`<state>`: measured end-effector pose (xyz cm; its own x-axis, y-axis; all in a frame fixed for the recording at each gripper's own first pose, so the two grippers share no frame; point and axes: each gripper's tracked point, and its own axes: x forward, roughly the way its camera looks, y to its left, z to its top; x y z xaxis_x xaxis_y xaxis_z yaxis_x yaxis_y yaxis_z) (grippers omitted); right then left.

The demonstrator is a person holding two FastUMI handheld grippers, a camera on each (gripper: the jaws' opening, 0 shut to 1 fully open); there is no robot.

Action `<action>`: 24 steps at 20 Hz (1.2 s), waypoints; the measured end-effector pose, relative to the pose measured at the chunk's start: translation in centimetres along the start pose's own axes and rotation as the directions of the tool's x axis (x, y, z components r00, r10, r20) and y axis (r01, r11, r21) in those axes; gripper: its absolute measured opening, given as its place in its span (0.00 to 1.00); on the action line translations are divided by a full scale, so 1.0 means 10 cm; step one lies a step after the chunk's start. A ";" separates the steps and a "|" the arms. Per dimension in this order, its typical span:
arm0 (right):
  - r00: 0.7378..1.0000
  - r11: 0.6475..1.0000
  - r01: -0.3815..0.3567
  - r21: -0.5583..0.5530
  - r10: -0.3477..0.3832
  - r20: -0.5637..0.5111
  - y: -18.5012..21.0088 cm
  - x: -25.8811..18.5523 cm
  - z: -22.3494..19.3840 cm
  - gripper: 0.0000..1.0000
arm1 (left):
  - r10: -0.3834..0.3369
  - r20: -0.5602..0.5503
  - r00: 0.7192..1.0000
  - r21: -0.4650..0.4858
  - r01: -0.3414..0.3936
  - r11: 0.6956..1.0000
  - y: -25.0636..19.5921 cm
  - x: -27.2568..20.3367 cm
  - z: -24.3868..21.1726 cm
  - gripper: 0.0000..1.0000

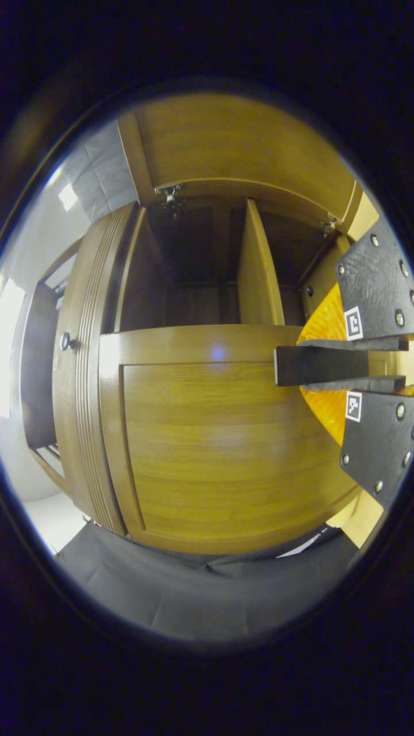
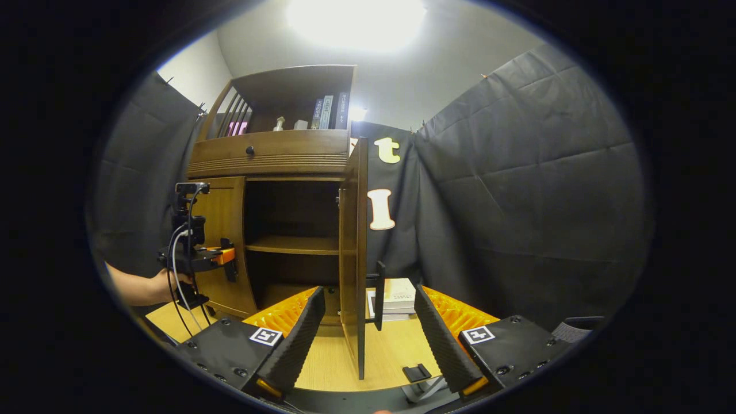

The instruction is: Open the right door of the double-door shoe cabinet with the right hand, and open the left door with the left hand.

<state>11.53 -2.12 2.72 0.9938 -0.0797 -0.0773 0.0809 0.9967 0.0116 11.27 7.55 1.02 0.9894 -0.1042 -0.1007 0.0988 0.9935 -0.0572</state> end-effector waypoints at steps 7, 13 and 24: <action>0.996 0.996 -0.084 0.012 0.084 0.004 0.27 0.21 -0.02 0.98 | -0.026 -0.007 1.000 -0.027 0.026 0.999 0.11 -0.51 0.03 0.20; 0.987 0.987 -0.160 0.002 0.160 0.006 0.54 0.35 -0.02 0.98 | -0.036 -0.012 0.999 -0.036 0.035 0.999 0.24 -0.85 0.06 0.17; 0.959 0.959 -0.283 0.011 0.283 -0.014 1.13 0.57 -0.11 0.98 | -0.015 -0.039 0.999 -0.113 0.010 0.994 0.69 -1.56 0.02 0.16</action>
<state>18.03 8.69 1.35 0.9750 0.2055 -0.0849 -0.2024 0.9783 0.0435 -3.43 16.05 2.41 0.9829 -0.1207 -0.1390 0.0964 0.9807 -0.1701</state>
